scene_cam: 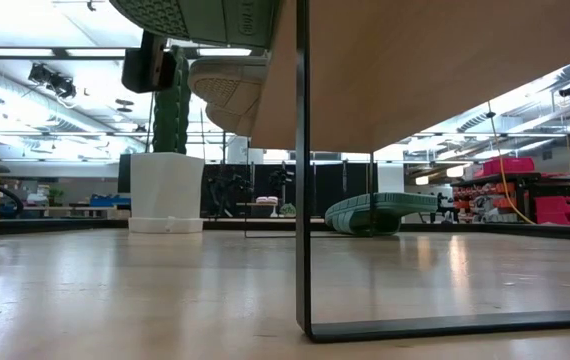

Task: Pick and place slides into the shelf
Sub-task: Put the bottom green slipper on the shelf

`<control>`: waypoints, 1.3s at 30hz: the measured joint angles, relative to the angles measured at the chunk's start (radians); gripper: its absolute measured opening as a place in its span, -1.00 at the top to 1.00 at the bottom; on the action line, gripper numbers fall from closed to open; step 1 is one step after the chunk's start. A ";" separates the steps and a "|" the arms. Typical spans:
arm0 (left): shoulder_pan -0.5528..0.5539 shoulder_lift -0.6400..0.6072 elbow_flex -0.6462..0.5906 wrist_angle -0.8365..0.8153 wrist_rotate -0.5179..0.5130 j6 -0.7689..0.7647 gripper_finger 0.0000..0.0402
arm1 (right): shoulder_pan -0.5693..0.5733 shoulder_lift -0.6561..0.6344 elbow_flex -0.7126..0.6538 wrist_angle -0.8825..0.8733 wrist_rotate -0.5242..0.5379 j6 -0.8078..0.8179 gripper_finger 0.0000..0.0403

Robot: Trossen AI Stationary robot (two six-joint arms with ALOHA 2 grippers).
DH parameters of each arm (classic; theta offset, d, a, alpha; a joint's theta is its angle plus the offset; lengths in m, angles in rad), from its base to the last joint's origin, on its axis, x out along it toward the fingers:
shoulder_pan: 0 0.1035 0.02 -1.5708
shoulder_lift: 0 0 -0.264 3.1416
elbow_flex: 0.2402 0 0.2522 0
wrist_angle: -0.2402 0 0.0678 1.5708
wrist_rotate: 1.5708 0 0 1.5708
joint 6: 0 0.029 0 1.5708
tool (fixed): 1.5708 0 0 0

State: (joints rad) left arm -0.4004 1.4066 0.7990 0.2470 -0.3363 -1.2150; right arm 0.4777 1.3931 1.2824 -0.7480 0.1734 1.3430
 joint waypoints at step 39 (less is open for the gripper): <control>-0.001 0.000 0.000 0.004 0.000 0.035 0.81 | 0.044 0.012 -0.181 0.307 0.151 0.198 0.53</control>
State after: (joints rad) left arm -0.4015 1.4067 0.7990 0.2508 -0.3359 -1.1804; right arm 0.5217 1.4052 1.1019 -0.4408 0.3248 1.5407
